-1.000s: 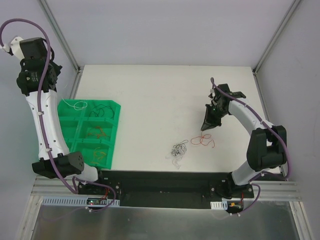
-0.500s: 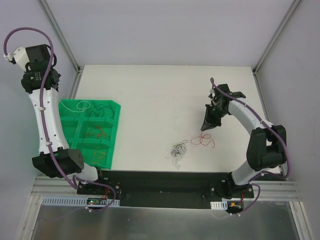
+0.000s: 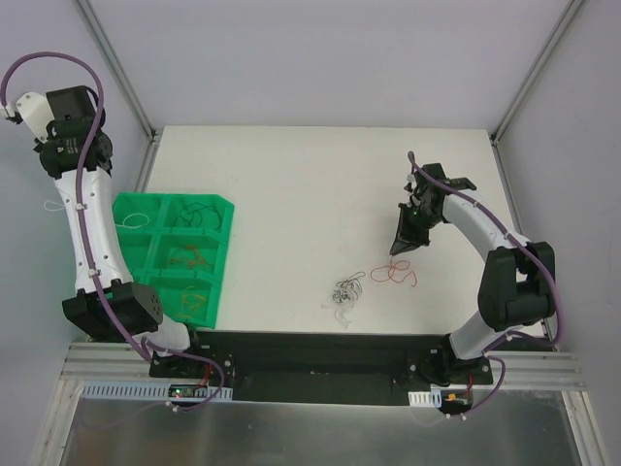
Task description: Untangle the cables
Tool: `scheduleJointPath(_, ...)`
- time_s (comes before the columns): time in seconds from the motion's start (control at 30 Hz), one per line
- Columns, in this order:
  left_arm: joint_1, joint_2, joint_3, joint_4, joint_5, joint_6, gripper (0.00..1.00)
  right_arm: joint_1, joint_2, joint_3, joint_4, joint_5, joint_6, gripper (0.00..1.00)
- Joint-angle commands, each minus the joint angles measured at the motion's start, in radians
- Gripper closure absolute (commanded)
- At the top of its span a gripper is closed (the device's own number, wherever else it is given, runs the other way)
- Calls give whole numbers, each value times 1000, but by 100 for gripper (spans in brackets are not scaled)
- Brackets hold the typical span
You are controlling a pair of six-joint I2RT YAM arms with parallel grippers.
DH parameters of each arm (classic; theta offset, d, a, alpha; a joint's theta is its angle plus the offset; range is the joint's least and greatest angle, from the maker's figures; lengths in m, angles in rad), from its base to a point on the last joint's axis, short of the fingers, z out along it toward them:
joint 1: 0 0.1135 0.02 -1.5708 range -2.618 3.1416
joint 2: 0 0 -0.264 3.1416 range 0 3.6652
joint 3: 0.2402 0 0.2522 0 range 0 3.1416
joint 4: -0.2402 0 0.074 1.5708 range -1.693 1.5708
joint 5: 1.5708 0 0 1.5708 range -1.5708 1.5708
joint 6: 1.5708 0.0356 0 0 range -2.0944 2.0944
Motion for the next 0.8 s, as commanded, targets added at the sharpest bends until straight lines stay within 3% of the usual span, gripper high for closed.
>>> scheduleJointPath(0.0,11,5,-68,48,35,23,100,4,14,44,-48,-1,-12,100)
scheduleJointPath(0.23,8,63,-215,100,377,-7,100,7,12,80,-85,28,-14,100)
scheduleJointPath(0.4,10,196,-238,113,631,83,100,19,11,108,-117,50,-23,100)
scheduleJointPath(0.5,11,252,-250,113,698,117,100,24,1,119,-132,65,-26,100)
scheduleJointPath(0.77,56,321,-299,116,697,157,100,32,9,145,-154,76,-29,100)
